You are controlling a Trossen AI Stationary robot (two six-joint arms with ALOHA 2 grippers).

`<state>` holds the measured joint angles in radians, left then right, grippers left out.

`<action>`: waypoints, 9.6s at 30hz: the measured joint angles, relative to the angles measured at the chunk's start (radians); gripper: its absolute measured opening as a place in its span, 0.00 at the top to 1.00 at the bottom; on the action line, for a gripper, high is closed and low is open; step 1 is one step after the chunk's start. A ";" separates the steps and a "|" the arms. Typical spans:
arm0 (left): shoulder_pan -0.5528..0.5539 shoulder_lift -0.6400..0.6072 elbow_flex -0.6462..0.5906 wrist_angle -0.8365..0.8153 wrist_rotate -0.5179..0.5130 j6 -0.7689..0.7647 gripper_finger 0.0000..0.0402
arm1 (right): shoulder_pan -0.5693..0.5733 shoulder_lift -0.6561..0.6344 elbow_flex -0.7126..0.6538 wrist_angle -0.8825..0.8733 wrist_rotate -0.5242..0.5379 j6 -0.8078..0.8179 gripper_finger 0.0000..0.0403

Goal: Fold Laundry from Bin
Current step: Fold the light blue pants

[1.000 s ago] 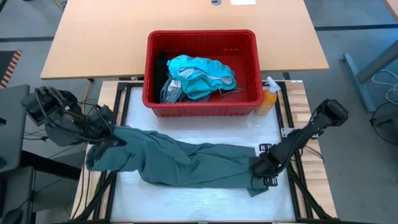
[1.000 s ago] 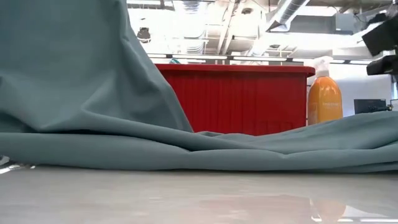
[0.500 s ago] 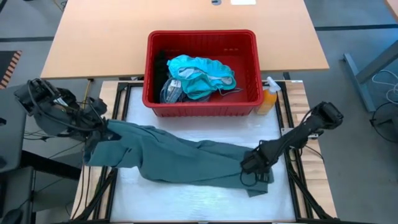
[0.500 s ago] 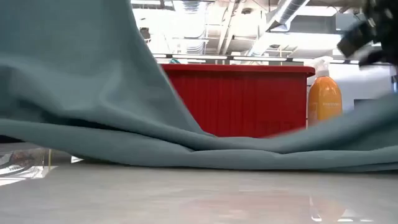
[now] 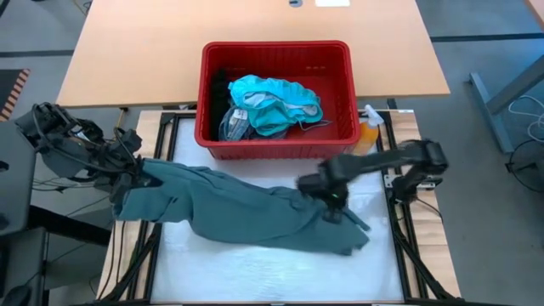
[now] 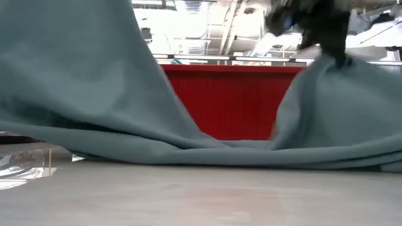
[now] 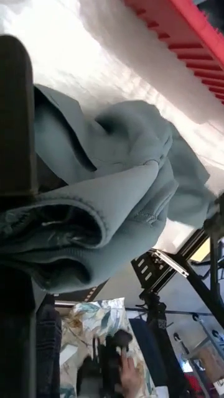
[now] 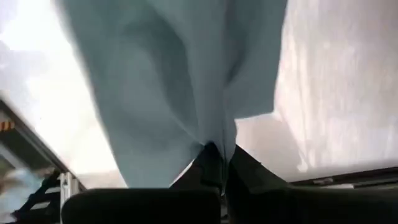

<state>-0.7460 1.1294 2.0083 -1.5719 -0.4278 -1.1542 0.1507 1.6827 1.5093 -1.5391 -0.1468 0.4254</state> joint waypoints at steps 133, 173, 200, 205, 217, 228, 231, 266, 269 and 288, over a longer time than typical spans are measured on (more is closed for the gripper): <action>0.099 -0.241 -0.873 0.175 0.517 0.156 0.93 | 0.041 0.432 -0.008 1.303 0.246 -0.078 0.44; 0.098 -0.502 -0.872 0.233 0.451 -0.033 0.93 | -0.028 0.386 0.041 1.101 0.313 -0.061 0.96; 0.099 -0.554 -0.872 0.123 0.332 -0.249 0.93 | 0.020 0.090 -0.154 0.684 0.332 0.049 0.41; 0.098 -0.554 -0.872 0.123 0.316 -0.256 0.93 | 0.022 -0.050 -0.399 0.675 0.282 0.131 0.45; 0.098 -0.554 -0.872 0.119 0.283 -0.295 0.93 | 0.031 -0.295 -0.688 0.680 0.261 0.282 0.48; 0.098 -0.554 -0.872 0.094 0.240 -0.351 0.93 | 0.085 -0.290 -0.715 0.480 0.193 0.425 0.91; 0.099 -0.554 -0.872 0.095 0.221 -0.353 0.93 | 0.084 -0.290 -0.697 0.463 0.192 0.441 0.78; 0.098 -0.371 -0.873 0.431 0.160 -0.040 0.93 | 0.100 0.109 -0.138 1.763 0.263 -0.265 0.43; 0.098 -0.289 -0.873 0.504 0.213 0.015 0.93 | 0.088 0.210 0.026 1.652 0.233 -0.308 0.41; 0.094 -0.050 -0.855 0.676 0.245 0.167 0.93 | 0.041 0.594 0.768 1.130 -0.006 -0.319 0.36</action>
<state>-0.6517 1.0794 1.1535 -0.8963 -0.1831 -0.9874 0.1917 2.2767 2.2768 -0.4095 -0.1529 0.1066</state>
